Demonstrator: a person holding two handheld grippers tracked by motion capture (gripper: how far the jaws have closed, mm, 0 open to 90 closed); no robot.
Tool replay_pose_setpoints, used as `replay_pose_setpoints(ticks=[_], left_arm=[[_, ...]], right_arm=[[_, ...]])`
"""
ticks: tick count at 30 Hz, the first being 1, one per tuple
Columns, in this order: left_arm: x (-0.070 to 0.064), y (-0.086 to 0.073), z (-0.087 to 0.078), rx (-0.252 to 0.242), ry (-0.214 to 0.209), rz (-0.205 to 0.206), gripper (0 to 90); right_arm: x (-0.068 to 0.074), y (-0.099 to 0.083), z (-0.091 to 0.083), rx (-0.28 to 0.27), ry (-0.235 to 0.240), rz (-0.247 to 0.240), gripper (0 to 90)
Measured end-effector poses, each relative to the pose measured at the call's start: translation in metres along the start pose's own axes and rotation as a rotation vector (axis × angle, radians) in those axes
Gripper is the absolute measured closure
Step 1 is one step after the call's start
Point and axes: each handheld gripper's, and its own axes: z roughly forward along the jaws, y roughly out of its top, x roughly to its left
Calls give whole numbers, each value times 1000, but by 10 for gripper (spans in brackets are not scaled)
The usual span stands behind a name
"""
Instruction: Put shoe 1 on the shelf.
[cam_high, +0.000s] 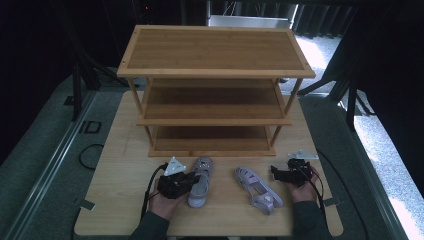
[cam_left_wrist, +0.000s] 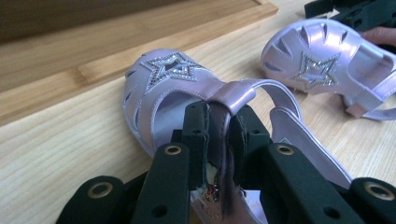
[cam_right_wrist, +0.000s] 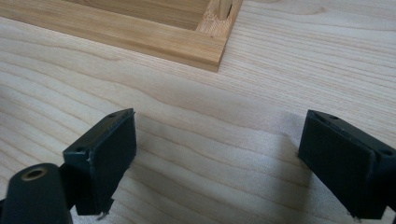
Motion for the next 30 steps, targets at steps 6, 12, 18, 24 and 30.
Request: replay_pose_setpoints(ticks=[6, 12, 18, 24, 30], left_arm=[[0, 10, -4, -20, -3, 10, 784], [0, 22, -11, -40, 2, 21, 784], [0, 38, -21, -60, 14, 29, 784], [-2, 49, -31, -77, 17, 36, 785], [-6, 60, -41, -99, 14, 45, 786]], right_arm=[[0, 0, 0, 0, 0, 0, 109], [0, 0, 0, 0, 0, 1, 109], [0, 0, 0, 0, 0, 2, 109], [0, 0, 0, -1, 0, 1, 109], [0, 0, 0, -1, 0, 2, 109]])
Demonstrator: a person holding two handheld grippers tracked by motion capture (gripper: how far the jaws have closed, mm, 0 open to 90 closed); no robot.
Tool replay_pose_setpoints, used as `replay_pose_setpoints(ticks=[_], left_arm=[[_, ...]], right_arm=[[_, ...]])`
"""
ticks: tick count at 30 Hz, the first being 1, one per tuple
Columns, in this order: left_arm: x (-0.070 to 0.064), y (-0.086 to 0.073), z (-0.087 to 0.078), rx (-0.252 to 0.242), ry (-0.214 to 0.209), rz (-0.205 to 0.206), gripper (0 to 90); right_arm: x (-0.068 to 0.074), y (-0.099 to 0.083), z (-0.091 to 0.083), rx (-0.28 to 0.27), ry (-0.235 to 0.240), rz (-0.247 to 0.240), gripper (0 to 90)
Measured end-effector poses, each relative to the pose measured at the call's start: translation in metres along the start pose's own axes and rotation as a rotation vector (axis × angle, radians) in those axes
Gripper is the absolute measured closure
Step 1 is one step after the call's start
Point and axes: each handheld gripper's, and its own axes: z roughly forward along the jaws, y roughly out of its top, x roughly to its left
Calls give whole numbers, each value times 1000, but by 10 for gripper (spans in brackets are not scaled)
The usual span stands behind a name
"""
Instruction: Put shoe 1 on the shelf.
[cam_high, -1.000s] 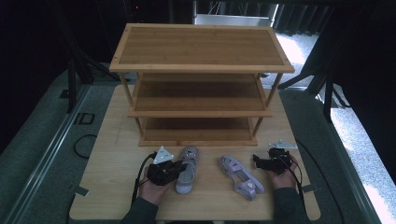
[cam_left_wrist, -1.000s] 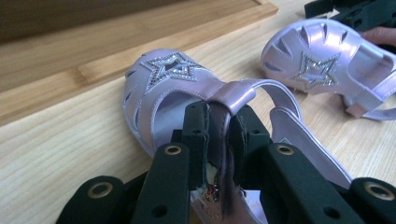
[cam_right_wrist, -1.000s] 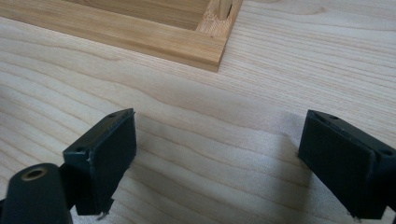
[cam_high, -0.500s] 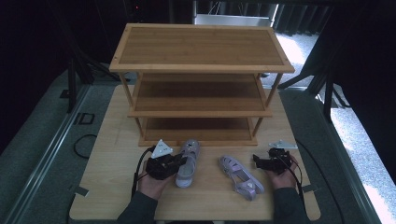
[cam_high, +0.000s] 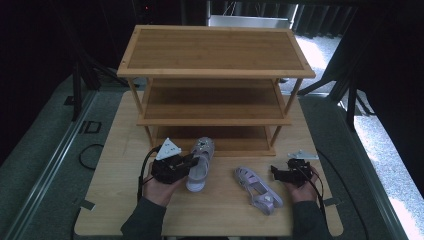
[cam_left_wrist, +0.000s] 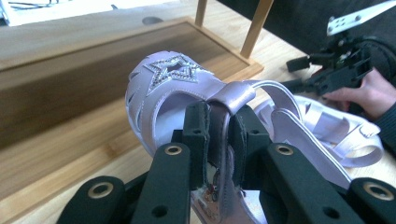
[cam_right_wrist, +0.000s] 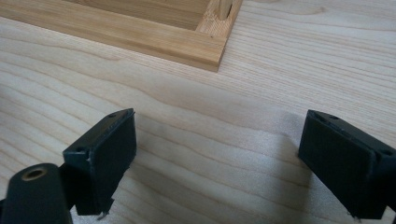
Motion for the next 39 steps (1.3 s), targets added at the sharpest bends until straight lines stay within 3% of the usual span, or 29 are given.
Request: replay_pose_setpoints(ticks=[12, 39], left_arm=[[-5, 16, -17, -29, -8, -11, 787], [-10, 41, -37, -77, -11, 11, 797]], right_arm=[[0, 0, 0, 0, 0, 0, 109], [0, 0, 0, 0, 0, 0, 109]])
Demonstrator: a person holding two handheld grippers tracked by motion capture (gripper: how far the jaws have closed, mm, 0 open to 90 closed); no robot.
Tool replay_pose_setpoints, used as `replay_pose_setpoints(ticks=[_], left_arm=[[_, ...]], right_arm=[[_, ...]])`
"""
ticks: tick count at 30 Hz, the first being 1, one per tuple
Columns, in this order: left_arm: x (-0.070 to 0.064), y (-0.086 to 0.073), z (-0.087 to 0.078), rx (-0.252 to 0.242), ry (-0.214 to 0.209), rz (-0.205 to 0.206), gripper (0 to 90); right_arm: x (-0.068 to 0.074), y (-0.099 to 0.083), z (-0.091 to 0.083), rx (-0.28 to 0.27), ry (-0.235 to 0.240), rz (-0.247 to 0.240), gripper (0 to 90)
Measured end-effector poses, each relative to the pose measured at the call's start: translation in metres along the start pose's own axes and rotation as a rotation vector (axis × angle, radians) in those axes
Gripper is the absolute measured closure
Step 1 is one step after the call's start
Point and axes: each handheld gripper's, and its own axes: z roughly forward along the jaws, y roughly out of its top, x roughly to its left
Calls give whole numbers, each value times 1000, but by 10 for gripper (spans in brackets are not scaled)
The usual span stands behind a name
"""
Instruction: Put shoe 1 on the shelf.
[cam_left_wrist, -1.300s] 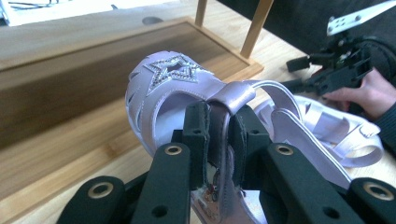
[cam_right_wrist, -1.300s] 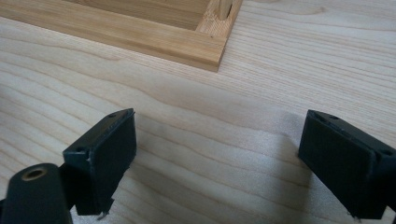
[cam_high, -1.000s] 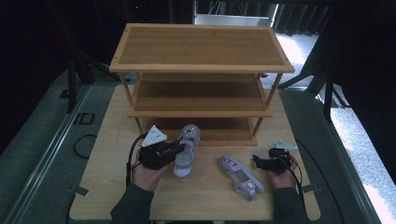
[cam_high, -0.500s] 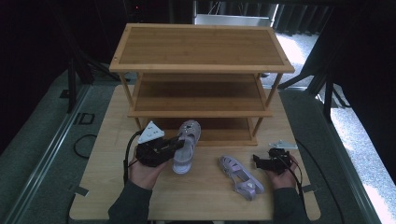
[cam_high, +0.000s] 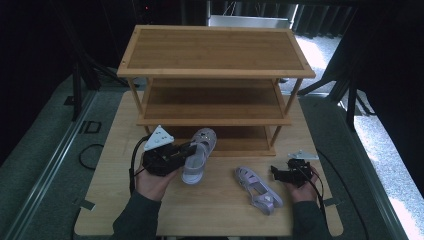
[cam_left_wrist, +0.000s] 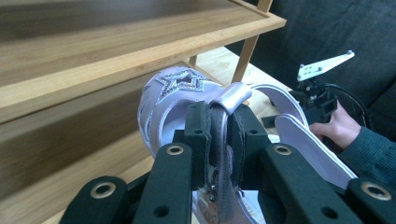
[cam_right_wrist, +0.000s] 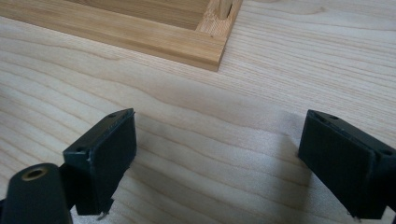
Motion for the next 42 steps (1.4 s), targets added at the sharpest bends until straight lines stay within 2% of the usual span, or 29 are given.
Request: replay_pose_setpoints(ticks=[10, 22, 27, 37, 42], left_arm=[[-2, 11, -5, -26, -2, 5, 800], [3, 25, -9, -60, 2, 1, 809], [6, 30, -10, -77, 21, 1, 808], [14, 41, 5, -120, 73, 25, 808], [18, 48, 16, -135, 95, 23, 808]], right_arm=[[0, 0, 0, -1, -1, -1, 109], [0, 0, 0, 0, 0, -2, 109], [0, 0, 0, 0, -1, 0, 109], [0, 0, 0, -1, -1, 0, 109], [0, 0, 0, -1, -1, -1, 109]])
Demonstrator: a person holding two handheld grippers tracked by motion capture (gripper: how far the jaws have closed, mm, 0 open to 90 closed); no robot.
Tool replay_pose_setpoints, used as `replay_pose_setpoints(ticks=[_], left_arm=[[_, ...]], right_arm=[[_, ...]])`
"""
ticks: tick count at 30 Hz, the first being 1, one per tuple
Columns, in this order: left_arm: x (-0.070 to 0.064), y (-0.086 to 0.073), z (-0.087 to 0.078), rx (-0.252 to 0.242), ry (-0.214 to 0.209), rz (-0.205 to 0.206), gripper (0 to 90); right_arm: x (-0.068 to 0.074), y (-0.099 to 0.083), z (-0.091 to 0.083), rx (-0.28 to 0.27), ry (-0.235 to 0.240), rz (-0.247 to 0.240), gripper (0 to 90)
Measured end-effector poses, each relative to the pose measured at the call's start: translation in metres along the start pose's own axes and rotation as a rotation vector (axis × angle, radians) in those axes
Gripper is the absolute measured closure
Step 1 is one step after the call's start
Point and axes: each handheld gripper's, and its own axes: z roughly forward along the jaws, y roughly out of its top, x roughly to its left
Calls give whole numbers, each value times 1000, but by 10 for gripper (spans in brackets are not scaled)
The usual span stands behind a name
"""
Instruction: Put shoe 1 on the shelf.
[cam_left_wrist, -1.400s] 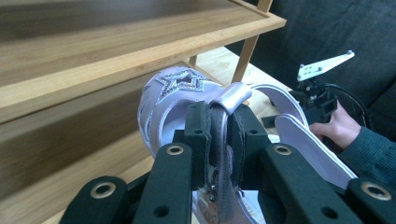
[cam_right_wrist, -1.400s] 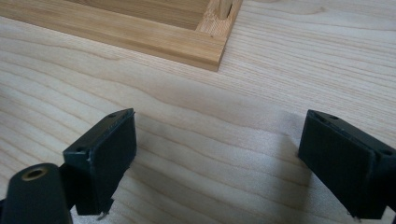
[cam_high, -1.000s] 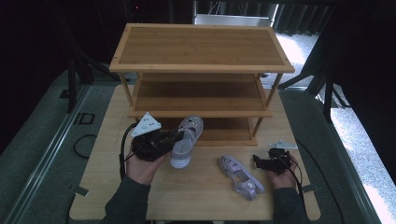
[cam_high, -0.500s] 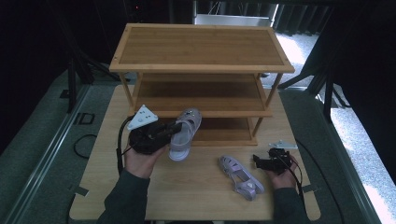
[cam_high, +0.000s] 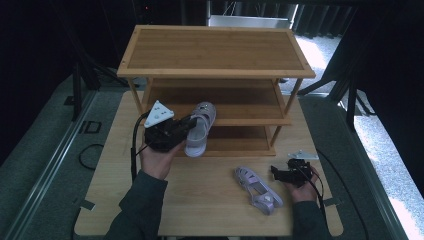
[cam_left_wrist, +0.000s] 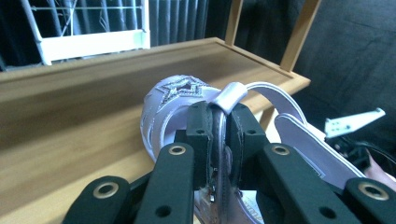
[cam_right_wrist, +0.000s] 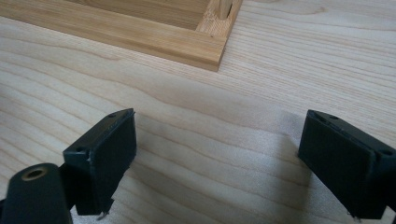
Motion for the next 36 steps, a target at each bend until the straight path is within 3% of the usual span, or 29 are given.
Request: replay_pose_setpoints(ticks=[9, 14, 24, 28, 29, 30, 36], left_arm=[[8, 4, 24, -11, 31, -21, 807], [14, 9, 44, -19, 49, -5, 807], [26, 14, 74, -41, 119, -28, 808], [27, 16, 86, -38, 133, -22, 807], [29, 17, 89, -35, 139, 10, 807], [30, 17, 91, -31, 142, 14, 806], [38, 20, 101, -17, 150, 4, 806]], right_arm=[[0, 0, 0, 0, 0, 0, 109], [0, 0, 0, 0, 0, 0, 109], [0, 0, 0, -1, 1, -1, 109], [0, 0, 0, -1, 1, -1, 109], [0, 0, 0, -1, 1, -1, 109], [0, 0, 0, -1, 1, -2, 109], [0, 0, 0, -1, 2, -2, 109]])
